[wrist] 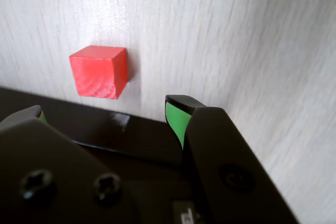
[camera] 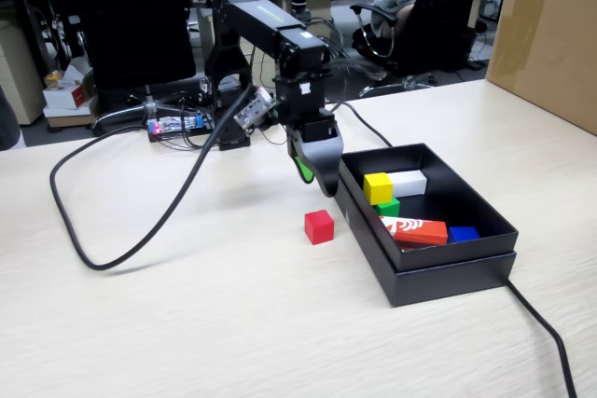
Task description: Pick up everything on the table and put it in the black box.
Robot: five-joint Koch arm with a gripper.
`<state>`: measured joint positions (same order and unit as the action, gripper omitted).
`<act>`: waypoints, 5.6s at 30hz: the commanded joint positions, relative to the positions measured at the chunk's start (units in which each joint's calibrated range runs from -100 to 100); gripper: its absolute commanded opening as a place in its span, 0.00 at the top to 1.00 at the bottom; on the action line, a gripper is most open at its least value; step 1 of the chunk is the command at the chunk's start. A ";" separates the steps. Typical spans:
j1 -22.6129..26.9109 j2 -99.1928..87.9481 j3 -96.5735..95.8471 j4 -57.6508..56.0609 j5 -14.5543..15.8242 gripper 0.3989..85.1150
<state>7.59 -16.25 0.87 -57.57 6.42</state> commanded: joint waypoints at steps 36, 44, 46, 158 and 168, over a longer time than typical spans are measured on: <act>-2.25 17.57 6.48 11.22 -1.71 0.60; -2.25 19.17 7.02 11.13 -1.56 0.78; -2.34 19.40 7.02 11.13 -1.51 0.83; -7.67 -60.35 -67.59 55.37 -7.03 0.46; -7.28 -61.61 -87.09 77.91 -9.18 0.44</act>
<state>0.32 -76.18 -85.85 11.34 -1.73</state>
